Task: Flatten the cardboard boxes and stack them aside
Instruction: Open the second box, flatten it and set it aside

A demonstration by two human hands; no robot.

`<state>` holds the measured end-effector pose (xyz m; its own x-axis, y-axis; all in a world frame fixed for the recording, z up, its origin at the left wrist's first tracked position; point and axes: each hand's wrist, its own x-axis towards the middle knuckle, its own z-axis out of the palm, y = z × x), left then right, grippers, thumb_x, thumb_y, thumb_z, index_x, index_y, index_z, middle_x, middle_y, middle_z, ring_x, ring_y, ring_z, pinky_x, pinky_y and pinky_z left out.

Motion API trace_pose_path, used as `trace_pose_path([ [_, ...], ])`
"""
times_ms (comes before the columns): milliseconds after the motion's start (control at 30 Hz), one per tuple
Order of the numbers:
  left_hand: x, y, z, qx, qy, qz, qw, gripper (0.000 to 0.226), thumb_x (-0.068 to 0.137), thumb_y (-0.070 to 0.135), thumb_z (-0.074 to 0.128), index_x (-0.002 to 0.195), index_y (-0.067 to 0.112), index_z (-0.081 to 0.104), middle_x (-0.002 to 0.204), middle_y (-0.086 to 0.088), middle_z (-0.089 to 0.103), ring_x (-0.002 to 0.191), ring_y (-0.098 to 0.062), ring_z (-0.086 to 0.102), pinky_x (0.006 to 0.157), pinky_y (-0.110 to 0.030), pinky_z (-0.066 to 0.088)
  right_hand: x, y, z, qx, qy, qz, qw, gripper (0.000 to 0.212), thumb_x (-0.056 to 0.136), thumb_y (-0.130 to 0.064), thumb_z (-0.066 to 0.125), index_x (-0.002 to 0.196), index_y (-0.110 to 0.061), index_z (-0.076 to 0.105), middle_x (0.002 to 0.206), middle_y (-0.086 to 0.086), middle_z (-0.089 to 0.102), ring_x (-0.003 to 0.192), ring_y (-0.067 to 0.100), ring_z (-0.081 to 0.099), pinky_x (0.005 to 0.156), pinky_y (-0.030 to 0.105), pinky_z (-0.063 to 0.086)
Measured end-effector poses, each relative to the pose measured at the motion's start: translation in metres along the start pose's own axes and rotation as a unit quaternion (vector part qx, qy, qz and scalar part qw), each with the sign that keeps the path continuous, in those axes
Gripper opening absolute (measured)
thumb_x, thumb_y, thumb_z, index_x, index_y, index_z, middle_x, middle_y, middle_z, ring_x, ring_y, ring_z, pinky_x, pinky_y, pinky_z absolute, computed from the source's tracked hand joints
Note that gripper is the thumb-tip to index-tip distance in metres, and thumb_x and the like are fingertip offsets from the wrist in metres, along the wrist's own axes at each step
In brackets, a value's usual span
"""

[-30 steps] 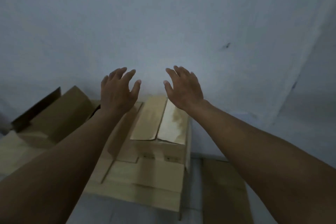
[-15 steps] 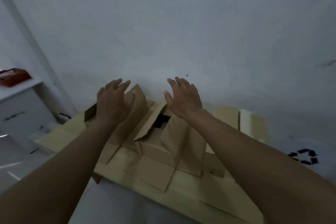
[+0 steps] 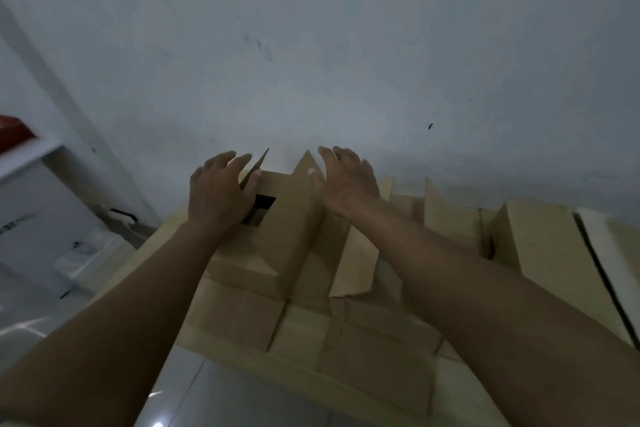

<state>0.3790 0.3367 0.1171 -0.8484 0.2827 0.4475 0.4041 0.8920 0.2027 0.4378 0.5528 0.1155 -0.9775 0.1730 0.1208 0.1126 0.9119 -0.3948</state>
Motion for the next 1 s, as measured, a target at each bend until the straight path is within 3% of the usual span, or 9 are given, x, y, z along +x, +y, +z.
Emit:
trace_pose_path([
  [400,0.064,-0.100,0.087,-0.055,-0.158,0.098,0.981,0.048,0.094,0.043,0.050,0.134,0.017,0.052,0.142,-0.012,0.049,0.131,-0.032,0.043,0.101,-0.049,0.040,0.061,-0.076,0.110,0.013,0.010,0.192,0.981,0.046,0.102,-0.044,0.036,0.140,-0.019,0.040,0.146,0.010,0.045,0.136,0.033,0.038,0.107,0.051,0.036],
  [567,0.090,-0.124,0.129,-0.078,-0.220,0.082,0.969,0.059,0.092,0.043,0.053,0.143,0.017,0.039,0.148,-0.013,0.038,0.133,-0.035,0.039,0.097,-0.052,0.044,0.100,-0.090,0.149,0.025,0.001,0.246,0.969,0.057,0.102,-0.045,0.040,0.152,-0.020,0.029,0.153,0.009,0.038,0.136,0.033,0.039,0.105,0.048,0.040],
  [700,0.103,-0.133,0.150,-0.097,-0.250,0.080,0.960,0.064,0.092,0.042,0.055,0.146,0.017,0.032,0.149,-0.013,0.036,0.131,-0.036,0.040,0.095,-0.052,0.046,0.114,-0.097,0.165,0.006,0.009,0.286,0.958,0.069,0.098,-0.023,0.055,0.156,-0.018,0.019,0.153,0.009,0.035,0.127,0.033,0.047,0.093,0.045,0.049],
  [833,0.113,-0.138,0.159,-0.121,-0.292,0.110,0.942,0.066,0.091,0.031,0.055,0.149,0.021,0.025,0.145,-0.012,0.037,0.119,-0.037,0.051,0.084,-0.046,0.049,0.121,-0.094,0.167,0.003,0.001,0.296,0.955,0.081,0.090,-0.006,0.062,0.156,-0.021,0.017,0.135,0.010,0.049,0.108,0.035,0.058,0.072,0.040,0.050],
  [1000,0.132,-0.148,0.162,-0.108,-0.339,0.121,0.927,0.080,0.089,0.016,0.058,0.155,0.017,0.012,0.151,-0.012,0.030,0.122,-0.039,0.049,0.086,-0.045,0.046,0.120,-0.068,0.147,-0.056,0.014,0.379,0.923,0.063,0.097,-0.004,0.049,0.153,-0.011,0.022,0.136,0.020,0.050,0.117,0.040,0.056,0.085,0.046,0.048],
])
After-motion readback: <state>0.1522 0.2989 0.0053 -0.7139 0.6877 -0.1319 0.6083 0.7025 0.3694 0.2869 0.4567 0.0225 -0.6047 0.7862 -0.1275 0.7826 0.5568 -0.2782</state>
